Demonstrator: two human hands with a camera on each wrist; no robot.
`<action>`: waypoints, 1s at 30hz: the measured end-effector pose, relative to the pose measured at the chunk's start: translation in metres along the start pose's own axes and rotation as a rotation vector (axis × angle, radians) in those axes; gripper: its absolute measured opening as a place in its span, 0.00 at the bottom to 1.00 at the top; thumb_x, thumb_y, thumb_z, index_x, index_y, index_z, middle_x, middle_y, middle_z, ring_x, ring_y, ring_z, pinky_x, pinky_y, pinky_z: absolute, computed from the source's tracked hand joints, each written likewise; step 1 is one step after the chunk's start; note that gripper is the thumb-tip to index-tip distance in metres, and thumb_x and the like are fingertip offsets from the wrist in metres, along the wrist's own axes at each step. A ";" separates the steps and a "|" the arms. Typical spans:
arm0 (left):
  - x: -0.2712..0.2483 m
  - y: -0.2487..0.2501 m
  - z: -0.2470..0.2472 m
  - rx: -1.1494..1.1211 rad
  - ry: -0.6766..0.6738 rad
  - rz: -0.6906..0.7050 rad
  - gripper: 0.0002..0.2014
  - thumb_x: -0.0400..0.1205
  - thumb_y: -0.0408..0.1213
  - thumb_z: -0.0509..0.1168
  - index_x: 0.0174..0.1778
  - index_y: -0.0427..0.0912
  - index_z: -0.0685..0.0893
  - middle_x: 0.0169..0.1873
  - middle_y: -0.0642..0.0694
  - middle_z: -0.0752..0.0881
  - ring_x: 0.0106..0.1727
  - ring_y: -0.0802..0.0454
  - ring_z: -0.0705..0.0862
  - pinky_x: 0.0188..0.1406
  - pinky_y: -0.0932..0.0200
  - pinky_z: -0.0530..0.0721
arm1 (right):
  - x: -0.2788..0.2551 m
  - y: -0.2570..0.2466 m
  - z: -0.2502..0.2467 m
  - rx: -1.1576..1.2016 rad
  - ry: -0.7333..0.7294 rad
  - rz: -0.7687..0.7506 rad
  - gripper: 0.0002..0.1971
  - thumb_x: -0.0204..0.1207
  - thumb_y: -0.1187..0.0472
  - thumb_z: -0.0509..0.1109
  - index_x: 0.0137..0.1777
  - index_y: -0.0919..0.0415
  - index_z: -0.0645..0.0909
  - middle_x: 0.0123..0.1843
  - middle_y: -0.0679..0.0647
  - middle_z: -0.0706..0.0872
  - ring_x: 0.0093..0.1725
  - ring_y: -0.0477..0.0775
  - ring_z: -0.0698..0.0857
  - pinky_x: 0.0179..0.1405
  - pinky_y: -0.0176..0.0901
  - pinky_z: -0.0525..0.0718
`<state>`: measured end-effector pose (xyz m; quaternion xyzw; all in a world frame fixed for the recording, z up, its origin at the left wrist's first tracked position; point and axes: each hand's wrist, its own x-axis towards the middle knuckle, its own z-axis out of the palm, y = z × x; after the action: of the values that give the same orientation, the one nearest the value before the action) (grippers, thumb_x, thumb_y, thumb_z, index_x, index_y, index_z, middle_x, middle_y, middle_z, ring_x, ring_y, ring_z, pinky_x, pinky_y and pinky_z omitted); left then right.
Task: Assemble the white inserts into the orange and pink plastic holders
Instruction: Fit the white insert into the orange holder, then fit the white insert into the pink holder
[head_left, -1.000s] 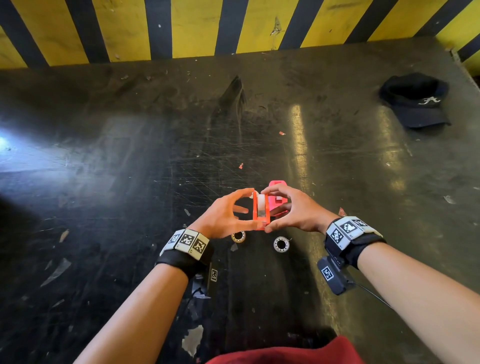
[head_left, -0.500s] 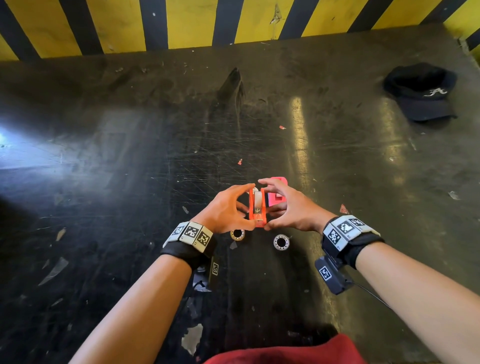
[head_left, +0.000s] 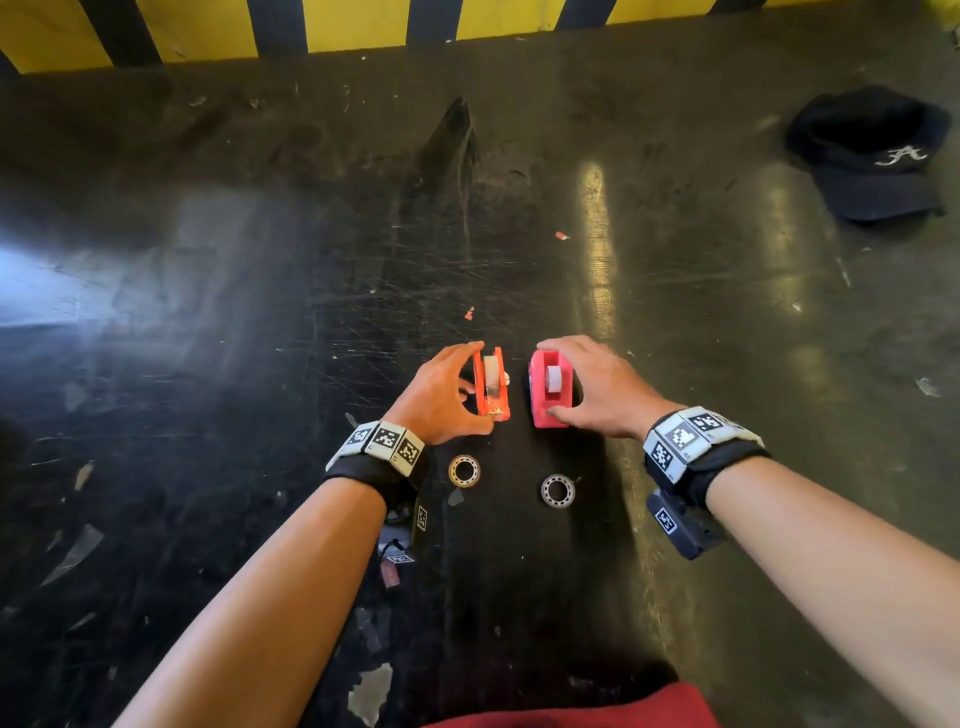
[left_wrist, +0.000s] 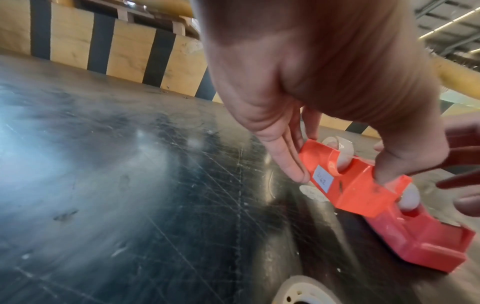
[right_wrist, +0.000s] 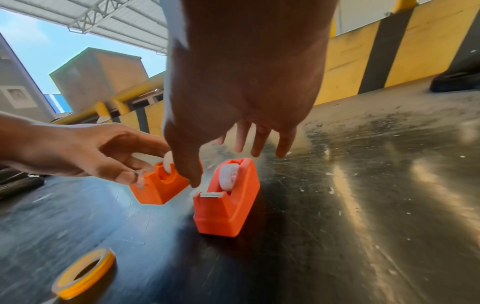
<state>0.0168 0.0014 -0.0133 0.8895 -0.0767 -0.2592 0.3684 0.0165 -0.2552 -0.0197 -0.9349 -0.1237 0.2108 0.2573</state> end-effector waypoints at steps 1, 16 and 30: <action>0.003 -0.002 0.002 0.000 -0.010 -0.010 0.56 0.66 0.40 0.87 0.89 0.46 0.62 0.84 0.44 0.69 0.63 0.53 0.87 0.63 0.55 0.90 | 0.003 -0.001 0.002 -0.052 -0.007 -0.024 0.48 0.67 0.47 0.83 0.86 0.45 0.65 0.84 0.50 0.72 0.82 0.59 0.73 0.81 0.65 0.73; 0.025 -0.027 0.010 -0.012 -0.095 0.012 0.58 0.71 0.30 0.84 0.91 0.52 0.55 0.84 0.43 0.70 0.62 0.54 0.88 0.55 0.66 0.89 | 0.036 -0.017 0.031 -0.261 -0.024 -0.037 0.51 0.65 0.30 0.80 0.86 0.48 0.68 0.84 0.47 0.73 0.89 0.54 0.62 0.84 0.82 0.34; 0.016 -0.028 0.009 0.049 -0.089 -0.024 0.67 0.66 0.38 0.88 0.90 0.62 0.45 0.91 0.48 0.54 0.62 0.56 0.87 0.58 0.55 0.92 | 0.024 0.000 0.003 -0.154 -0.145 0.024 0.66 0.59 0.38 0.89 0.92 0.44 0.52 0.92 0.51 0.55 0.92 0.58 0.54 0.88 0.70 0.61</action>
<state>0.0239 0.0108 -0.0450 0.8867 -0.0887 -0.3009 0.3398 0.0361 -0.2457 -0.0301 -0.9356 -0.1464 0.2708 0.1727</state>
